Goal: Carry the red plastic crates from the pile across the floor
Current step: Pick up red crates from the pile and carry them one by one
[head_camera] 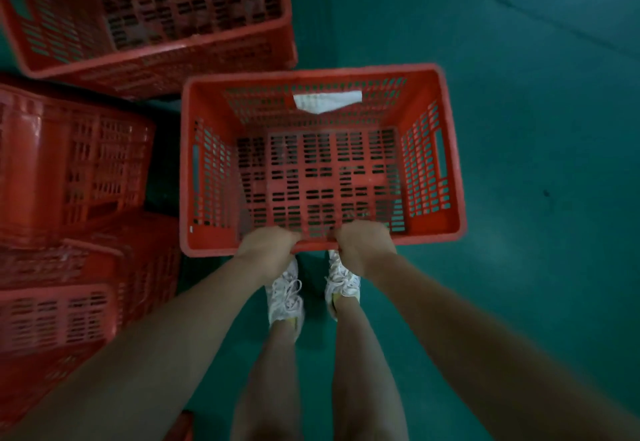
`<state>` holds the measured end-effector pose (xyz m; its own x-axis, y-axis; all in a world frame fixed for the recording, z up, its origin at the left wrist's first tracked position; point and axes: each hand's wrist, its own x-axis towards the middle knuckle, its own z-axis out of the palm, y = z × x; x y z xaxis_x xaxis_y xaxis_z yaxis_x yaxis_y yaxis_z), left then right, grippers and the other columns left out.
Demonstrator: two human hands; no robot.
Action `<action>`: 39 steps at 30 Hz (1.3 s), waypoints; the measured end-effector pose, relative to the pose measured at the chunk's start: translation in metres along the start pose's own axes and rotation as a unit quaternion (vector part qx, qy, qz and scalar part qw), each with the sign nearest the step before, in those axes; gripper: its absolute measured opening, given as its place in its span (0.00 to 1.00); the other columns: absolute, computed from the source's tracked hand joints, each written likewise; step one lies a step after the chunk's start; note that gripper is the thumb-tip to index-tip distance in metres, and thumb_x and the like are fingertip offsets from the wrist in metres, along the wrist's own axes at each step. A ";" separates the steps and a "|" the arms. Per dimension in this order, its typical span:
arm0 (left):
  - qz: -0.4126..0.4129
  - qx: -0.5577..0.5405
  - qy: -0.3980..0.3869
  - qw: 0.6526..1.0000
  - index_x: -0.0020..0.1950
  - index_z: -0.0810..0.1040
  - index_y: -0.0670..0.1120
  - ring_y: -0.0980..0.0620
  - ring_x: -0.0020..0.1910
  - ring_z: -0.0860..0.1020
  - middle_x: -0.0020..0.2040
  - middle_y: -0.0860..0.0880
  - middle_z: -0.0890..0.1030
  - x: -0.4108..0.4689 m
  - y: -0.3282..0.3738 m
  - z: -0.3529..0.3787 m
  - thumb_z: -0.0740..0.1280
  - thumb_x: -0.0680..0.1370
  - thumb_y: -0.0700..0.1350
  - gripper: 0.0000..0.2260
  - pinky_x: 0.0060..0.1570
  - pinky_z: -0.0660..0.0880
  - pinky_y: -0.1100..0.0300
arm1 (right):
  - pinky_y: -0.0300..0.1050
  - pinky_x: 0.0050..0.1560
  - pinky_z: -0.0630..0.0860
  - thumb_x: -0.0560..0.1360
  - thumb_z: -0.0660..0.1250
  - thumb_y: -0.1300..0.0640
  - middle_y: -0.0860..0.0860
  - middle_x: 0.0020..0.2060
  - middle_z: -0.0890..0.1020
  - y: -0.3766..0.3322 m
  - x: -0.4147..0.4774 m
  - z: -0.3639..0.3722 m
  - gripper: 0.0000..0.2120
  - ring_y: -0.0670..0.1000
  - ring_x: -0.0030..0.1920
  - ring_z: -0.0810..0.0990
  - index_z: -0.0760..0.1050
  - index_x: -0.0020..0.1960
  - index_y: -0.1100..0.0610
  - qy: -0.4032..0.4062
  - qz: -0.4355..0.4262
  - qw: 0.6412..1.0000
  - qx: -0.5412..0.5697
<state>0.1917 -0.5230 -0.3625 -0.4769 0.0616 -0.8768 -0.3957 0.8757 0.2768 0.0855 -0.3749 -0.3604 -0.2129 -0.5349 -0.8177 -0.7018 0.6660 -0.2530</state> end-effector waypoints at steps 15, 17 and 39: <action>0.091 0.109 -0.067 0.988 0.52 0.80 0.49 0.48 0.51 0.80 0.51 0.49 0.82 -0.145 0.105 -0.138 0.69 0.75 0.51 0.09 0.43 0.72 0.61 | 0.45 0.55 0.74 0.74 0.69 0.53 0.58 0.58 0.80 -0.006 -0.189 -0.095 0.17 0.58 0.59 0.78 0.76 0.61 0.58 -0.020 0.048 0.983 0.176; 0.109 0.134 -0.056 0.983 0.50 0.81 0.49 0.49 0.49 0.81 0.48 0.49 0.83 -0.176 0.129 -0.161 0.70 0.74 0.51 0.08 0.41 0.71 0.61 | 0.44 0.54 0.74 0.73 0.69 0.53 0.58 0.57 0.81 -0.009 -0.230 -0.116 0.17 0.58 0.58 0.79 0.77 0.60 0.57 -0.001 0.058 0.978 0.201; 0.316 0.378 0.099 0.865 0.44 0.80 0.44 0.45 0.44 0.81 0.43 0.45 0.83 -0.438 0.432 -0.288 0.73 0.71 0.53 0.12 0.39 0.73 0.59 | 0.37 0.43 0.67 0.72 0.72 0.53 0.56 0.52 0.83 0.015 -0.633 -0.213 0.14 0.56 0.53 0.81 0.80 0.56 0.58 0.250 0.278 0.891 0.257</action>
<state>0.0039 -0.3097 0.2546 -0.5656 0.6248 -0.5382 0.5833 0.7645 0.2745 0.0647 -0.1369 0.2634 -0.7972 -0.1284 -0.5899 -0.0179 0.9817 -0.1895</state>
